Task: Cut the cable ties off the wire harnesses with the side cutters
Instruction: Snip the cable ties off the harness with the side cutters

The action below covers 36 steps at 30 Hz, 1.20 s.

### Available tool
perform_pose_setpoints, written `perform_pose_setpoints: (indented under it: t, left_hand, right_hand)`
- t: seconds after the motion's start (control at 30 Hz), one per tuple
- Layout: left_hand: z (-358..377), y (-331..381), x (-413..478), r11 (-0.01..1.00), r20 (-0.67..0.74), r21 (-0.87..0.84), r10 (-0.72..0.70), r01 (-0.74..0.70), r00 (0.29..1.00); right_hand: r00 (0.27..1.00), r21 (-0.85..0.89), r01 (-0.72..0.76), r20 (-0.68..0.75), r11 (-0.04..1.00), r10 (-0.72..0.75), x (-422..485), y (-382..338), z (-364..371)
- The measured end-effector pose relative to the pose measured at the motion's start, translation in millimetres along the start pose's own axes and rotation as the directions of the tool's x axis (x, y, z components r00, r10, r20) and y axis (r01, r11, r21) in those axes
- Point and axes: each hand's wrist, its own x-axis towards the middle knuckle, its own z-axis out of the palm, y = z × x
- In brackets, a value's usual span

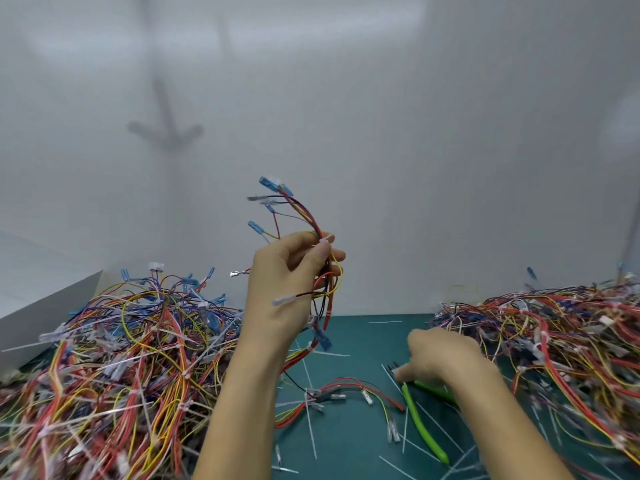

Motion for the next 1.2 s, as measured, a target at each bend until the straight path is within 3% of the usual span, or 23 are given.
perform_pose_setpoints:
  t: [0.13,0.33,0.47,0.57,0.63,0.7,0.83,0.9,1.03,1.2]
  left_hand:
    - [0.4,-2.6,-0.3,0.998,0.036,0.059,-0.009,0.007,0.999]
    - [0.9,-3.2,-0.2,0.996,0.060,0.086,-0.045,0.040,0.997]
    - [4.1,-3.0,-1.9,0.994,0.092,0.085,-0.071,0.063,0.993]
    - [6.7,-2.4,-2.7,0.994,0.106,0.074,-0.091,0.083,0.990]
    - [7.7,-1.8,-3.1,0.993,0.104,0.078,-0.093,0.085,0.990]
    - [7.4,-0.8,-2.9,0.994,0.092,0.074,-0.092,0.085,0.991]
    - [5.3,1.6,-3.8,0.995,0.073,0.069,-0.078,0.073,0.994]
    - [3.7,3.9,-4.7,0.996,0.076,0.066,-0.072,0.067,0.995]
    - [2.7,8.3,-5.2,0.996,0.070,0.060,-0.073,0.069,0.995]
    - [5.3,13.3,-6.2,0.997,0.034,0.047,-0.066,0.064,0.997]
  right_hand:
    - [0.994,-0.049,-0.020,0.109,0.999,0.026,5.8,-0.6,14.4]
    - [0.990,-0.052,-0.046,0.132,0.998,0.052,12.3,2.0,19.9]
    - [0.998,-0.019,-0.048,0.035,0.999,0.048,13.0,-2.9,26.3]
    - [0.997,0.214,0.025,-0.077,0.977,-0.009,13.1,-2.5,15.6]
    - [0.988,0.474,0.131,-0.137,0.871,-0.074,10.1,0.5,1.3]
    - [0.971,0.683,0.237,-0.192,0.690,-0.143,3.0,-0.3,-13.8]
    - [0.922,0.806,0.384,-0.362,0.450,-0.139,-15.9,-6.1,-35.2]
    - [0.873,0.785,0.476,-0.477,0.397,-0.106,-23.0,-6.4,-42.9]
    - [0.755,0.634,0.643,-0.619,0.430,-0.217,-42.3,0.4,-54.8]
    - [0.691,0.356,0.634,-0.660,0.687,-0.296,-56.0,2.3,-60.1]
